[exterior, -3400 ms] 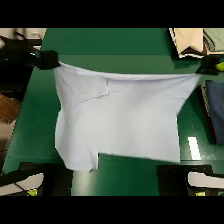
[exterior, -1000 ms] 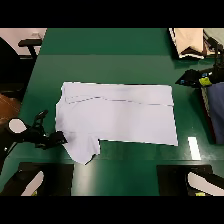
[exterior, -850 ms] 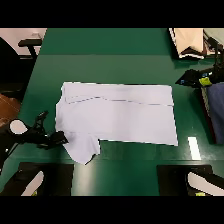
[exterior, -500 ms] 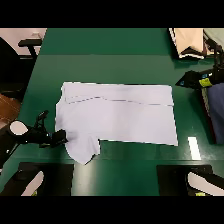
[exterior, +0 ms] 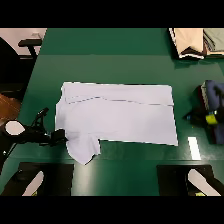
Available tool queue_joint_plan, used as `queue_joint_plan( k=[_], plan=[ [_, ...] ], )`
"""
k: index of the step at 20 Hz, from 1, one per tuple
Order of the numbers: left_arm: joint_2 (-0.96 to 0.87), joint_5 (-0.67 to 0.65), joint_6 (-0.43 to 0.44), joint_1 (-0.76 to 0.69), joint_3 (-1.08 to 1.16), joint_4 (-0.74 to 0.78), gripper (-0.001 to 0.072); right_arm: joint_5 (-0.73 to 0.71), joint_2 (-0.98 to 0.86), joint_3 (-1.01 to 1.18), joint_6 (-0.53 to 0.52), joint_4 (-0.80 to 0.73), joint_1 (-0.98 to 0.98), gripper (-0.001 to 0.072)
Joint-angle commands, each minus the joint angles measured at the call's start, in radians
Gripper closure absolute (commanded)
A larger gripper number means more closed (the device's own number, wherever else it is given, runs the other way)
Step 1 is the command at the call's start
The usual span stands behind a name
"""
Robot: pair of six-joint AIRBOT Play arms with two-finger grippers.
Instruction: Fold the shirts.
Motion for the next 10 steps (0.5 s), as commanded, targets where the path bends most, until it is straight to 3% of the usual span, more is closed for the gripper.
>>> queue_joint_plan(
  k=[1, 3, 6, 9, 10],
  plan=[
    [0.01, -0.004, 0.016, 0.0, 0.006, -0.003, 0.0685, -0.005, 0.045, -0.246, -0.023, 0.006, -0.178, 0.0207],
    [0.01, -0.002, 0.016, 0.0, 0.006, -0.003, 0.0686, -0.012, 0.021, -0.309, -0.025, 0.014, -0.187, 0.0274],
    [0.01, -0.003, 0.015, 0.0, 0.006, -0.004, 0.0685, -0.037, -0.045, -0.327, -0.024, 0.015, -0.102, 0.0277],
    [0.01, -0.026, 0.016, 0.0, 0.006, -0.002, 0.0685, -0.072, -0.098, -0.326, -0.024, 0.037, 0.029, 0.0434],
    [0.01, -0.054, 0.018, 0.0, 0.015, 0.014, 0.0686, -0.082, -0.101, -0.326, -0.024, 0.032, 0.064, 0.0548]
  ],
)
